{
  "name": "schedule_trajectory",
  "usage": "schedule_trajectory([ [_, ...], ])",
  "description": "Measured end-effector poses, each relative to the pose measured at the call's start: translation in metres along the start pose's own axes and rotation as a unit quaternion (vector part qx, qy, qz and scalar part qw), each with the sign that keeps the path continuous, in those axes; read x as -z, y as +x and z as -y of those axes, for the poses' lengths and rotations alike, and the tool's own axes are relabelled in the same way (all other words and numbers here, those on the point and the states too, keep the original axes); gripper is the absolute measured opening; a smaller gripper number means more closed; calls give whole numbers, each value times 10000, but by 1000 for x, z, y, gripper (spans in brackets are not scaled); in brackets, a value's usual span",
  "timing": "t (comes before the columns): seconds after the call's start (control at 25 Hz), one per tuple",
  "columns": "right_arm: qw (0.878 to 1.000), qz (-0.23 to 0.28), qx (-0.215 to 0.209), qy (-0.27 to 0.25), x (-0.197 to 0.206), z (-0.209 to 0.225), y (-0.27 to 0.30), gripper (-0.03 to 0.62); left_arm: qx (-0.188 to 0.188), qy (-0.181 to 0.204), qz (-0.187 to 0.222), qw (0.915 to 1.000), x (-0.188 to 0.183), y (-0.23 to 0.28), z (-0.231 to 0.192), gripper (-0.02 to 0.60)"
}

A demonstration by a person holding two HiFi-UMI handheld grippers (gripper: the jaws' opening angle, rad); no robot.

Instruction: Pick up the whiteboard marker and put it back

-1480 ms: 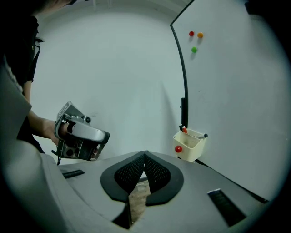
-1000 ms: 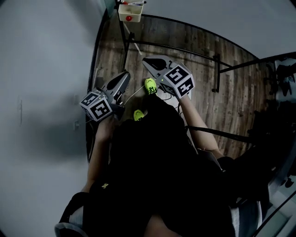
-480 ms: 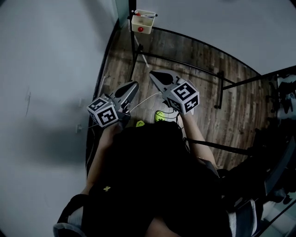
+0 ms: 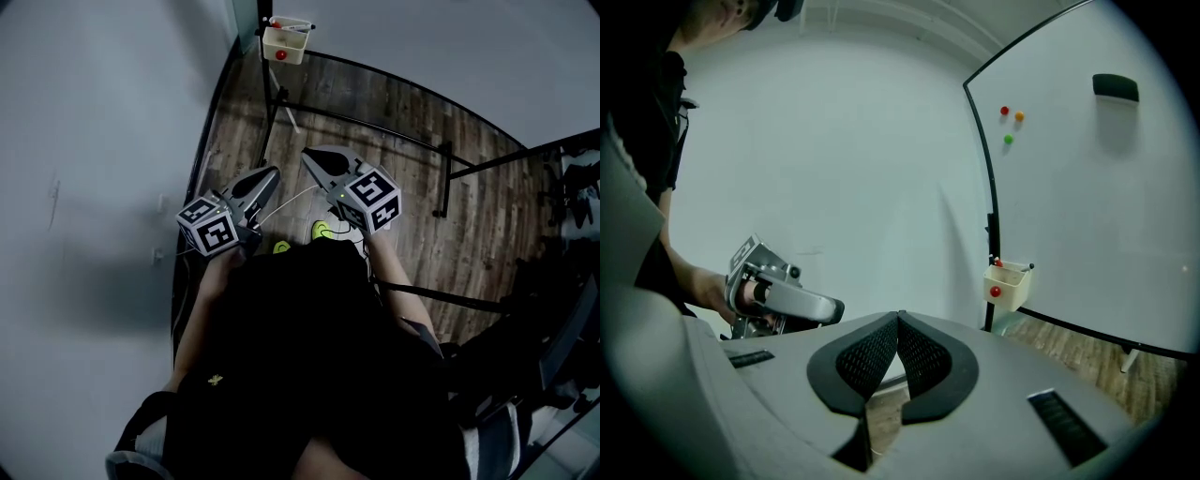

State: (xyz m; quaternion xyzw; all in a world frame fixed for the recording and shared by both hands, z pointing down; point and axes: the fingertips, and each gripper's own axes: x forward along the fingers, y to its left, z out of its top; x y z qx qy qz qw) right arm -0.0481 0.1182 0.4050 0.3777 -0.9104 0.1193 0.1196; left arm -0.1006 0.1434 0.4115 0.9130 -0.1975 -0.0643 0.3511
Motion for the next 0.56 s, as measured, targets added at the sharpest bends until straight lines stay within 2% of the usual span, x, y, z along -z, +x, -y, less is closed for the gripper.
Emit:
schedule_trajectory([
  [0.56,9999,-54,-105,23,8,-24,-12,5,72,48,-24,10000,12,-7,15,6],
])
